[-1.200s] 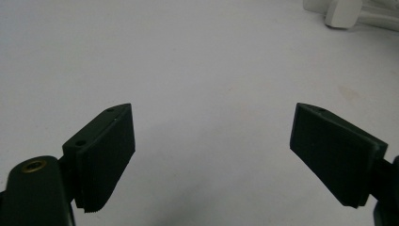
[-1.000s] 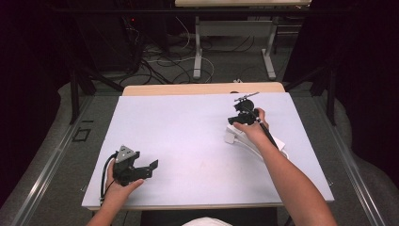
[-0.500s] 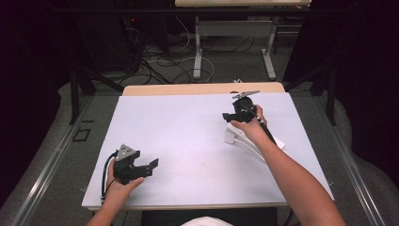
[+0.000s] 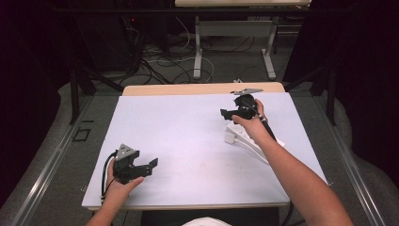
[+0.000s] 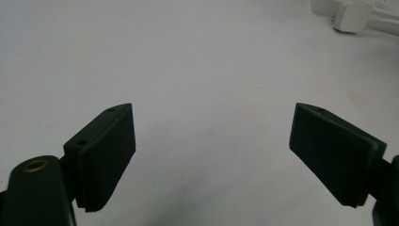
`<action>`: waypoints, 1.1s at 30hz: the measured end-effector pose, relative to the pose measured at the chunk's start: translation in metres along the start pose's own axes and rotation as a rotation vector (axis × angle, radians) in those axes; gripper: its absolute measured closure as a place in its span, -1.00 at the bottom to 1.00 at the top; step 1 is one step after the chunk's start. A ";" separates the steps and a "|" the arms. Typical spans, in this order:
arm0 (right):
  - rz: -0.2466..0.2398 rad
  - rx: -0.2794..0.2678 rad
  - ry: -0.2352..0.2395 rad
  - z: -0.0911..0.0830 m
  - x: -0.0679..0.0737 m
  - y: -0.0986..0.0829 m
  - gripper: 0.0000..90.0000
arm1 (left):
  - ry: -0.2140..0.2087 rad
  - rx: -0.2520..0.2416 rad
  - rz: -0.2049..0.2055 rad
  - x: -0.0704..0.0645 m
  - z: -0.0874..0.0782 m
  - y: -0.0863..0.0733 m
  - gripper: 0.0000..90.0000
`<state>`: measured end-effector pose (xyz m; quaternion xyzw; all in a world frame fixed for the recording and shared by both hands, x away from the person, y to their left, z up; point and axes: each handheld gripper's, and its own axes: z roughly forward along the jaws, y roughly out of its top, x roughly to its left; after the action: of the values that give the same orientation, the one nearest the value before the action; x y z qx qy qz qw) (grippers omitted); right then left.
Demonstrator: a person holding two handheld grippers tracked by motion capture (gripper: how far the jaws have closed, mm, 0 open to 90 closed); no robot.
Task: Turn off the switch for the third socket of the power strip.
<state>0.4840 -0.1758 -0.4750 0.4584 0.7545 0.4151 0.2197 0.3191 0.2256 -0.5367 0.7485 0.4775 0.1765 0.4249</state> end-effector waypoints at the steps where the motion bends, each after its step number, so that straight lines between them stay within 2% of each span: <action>1: -0.006 0.003 -0.001 -0.001 0.001 0.000 -0.67 | 0.000 -0.003 0.001 0.000 0.000 0.000 -0.67; 3: -0.014 0.009 0.000 -0.002 0.003 -0.001 -0.71 | 0.000 0.002 0.002 0.000 -0.001 0.000 -0.67; 6: -0.039 0.014 0.012 -0.004 0.006 -0.002 -1.00 | 0.002 0.000 -0.002 0.000 -0.001 -0.001 -0.67; 9: -0.060 0.017 0.023 -0.006 0.010 -0.002 -1.00 | 0.003 0.001 -0.006 0.000 -0.002 -0.002 -0.67; 13: -0.068 0.013 0.026 -0.008 0.014 -0.002 -1.00 | 0.003 -0.002 -0.005 0.000 -0.005 -0.002 -0.67; 14: -0.066 0.014 0.026 -0.009 0.016 -0.002 -1.00 | 0.008 -0.016 -0.008 0.000 -0.004 -0.003 -0.67; 19: -0.079 0.010 0.033 -0.010 0.019 -0.002 -1.00 | 0.005 -0.012 -0.005 -0.001 -0.006 -0.002 -0.67; 33: -0.098 0.003 0.039 -0.019 0.021 -0.001 -0.97 | 0.006 -0.018 -0.012 0.000 -0.009 -0.003 -0.69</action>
<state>0.4600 -0.1659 -0.4644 0.4132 0.7807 0.4116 0.2243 0.3113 0.2305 -0.5339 0.7412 0.4819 0.1804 0.4311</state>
